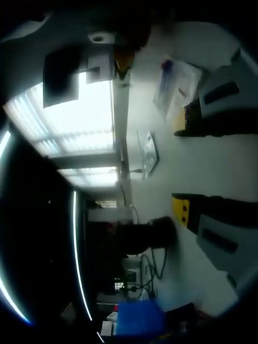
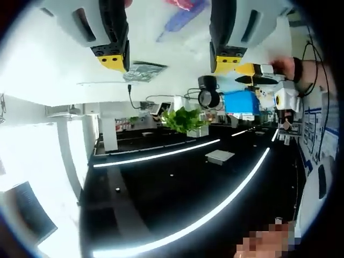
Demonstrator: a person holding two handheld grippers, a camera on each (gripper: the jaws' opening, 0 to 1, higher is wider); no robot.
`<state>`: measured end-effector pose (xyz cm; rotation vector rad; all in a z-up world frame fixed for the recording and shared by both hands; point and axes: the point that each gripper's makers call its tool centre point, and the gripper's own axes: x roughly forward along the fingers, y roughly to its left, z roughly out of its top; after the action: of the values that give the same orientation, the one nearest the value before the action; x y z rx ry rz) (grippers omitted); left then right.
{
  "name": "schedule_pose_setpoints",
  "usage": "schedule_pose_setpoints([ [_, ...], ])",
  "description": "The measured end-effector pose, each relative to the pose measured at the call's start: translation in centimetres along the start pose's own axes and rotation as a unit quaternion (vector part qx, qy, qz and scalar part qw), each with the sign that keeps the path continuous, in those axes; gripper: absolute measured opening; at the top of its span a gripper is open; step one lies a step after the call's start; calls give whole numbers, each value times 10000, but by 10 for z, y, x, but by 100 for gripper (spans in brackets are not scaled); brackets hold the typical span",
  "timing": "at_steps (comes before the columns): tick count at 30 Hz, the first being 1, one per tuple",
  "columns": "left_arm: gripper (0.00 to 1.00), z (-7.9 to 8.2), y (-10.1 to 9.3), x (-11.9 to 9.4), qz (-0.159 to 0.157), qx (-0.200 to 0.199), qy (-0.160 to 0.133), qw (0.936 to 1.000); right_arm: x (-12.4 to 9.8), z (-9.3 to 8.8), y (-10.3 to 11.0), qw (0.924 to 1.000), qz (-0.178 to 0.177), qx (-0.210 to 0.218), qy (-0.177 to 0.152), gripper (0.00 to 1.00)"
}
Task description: Clip sheet goods on table flip sheet goods clip sheet goods scan sheet goods put sheet goods back to table
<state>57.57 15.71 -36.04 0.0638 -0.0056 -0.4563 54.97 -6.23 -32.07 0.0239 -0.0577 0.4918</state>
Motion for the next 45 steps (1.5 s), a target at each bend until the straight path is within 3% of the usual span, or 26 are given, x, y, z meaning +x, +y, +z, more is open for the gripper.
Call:
schedule_pose_setpoints([
  [3, 34, 0, 0, 0, -12, 10, 8, 10000, 2, -5, 15, 9999, 125, 44, 78, 50],
  [13, 34, 0, -1, 0, -20, 22, 6, 10000, 12, -22, 58, 9971, 447, -482, 376, 50],
  [18, 34, 0, -2, 0, -37, 33, 9, 10000, 17, -29, 76, 9961, 590, -461, 466, 49],
  [30, 34, 0, -4, 0, -72, 45, 8, 10000, 25, -40, 107, 9927, 804, -700, 569, 49],
  [45, 33, -1, -6, 0, -141, 64, 23, 9999, 26, -59, 119, 9889, 705, -1044, 793, 48],
])
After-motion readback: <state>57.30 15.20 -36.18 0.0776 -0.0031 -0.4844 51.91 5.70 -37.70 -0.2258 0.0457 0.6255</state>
